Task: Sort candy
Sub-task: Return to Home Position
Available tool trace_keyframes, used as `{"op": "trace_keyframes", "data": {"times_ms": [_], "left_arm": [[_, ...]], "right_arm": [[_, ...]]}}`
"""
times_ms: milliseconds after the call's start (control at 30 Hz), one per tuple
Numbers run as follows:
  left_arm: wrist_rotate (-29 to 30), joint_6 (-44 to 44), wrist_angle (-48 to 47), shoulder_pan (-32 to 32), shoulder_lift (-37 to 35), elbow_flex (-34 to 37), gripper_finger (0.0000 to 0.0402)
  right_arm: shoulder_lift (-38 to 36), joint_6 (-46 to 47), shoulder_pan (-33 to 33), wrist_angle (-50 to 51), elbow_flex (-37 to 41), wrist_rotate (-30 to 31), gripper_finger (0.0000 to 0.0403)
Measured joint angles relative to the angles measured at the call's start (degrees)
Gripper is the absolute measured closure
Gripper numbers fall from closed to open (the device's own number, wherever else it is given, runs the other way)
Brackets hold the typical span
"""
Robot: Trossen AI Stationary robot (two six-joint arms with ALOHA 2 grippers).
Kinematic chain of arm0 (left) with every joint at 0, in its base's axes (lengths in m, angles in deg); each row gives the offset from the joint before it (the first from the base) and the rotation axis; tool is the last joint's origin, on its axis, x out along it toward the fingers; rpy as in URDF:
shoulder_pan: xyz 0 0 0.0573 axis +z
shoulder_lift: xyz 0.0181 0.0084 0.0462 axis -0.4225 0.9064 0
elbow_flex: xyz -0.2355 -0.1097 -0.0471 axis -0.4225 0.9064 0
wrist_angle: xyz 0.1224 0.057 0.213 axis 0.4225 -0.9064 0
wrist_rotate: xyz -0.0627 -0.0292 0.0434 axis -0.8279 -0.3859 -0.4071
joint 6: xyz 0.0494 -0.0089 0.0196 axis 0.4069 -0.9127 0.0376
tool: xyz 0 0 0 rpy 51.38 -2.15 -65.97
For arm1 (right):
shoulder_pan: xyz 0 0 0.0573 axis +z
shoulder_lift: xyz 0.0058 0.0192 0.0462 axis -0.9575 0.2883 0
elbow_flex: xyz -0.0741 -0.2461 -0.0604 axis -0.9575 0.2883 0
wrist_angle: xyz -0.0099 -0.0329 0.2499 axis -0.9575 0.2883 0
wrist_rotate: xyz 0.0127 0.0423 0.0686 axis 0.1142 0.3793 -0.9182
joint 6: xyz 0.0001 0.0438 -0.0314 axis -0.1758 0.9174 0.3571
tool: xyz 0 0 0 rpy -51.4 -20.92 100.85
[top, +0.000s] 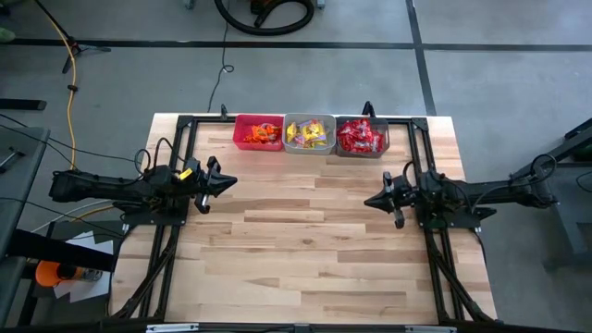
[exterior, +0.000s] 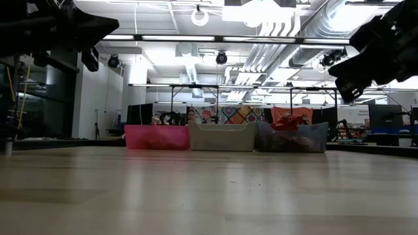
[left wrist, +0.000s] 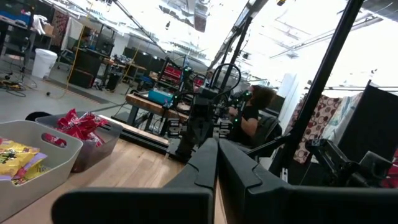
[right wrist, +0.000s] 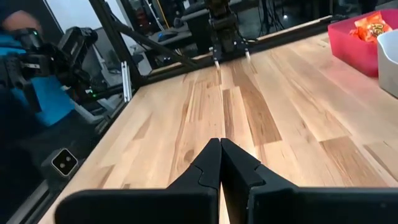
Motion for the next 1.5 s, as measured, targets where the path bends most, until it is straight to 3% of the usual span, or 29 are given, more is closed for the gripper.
{"op": "trace_keyframes", "data": {"times_ms": [1500], "left_arm": [[0.0,0.0,0.0,0.0,0.0,0.0,0.0401]], "right_arm": [[0.0,0.0,0.0,0.9,0.0,0.0,0.0402]]}}
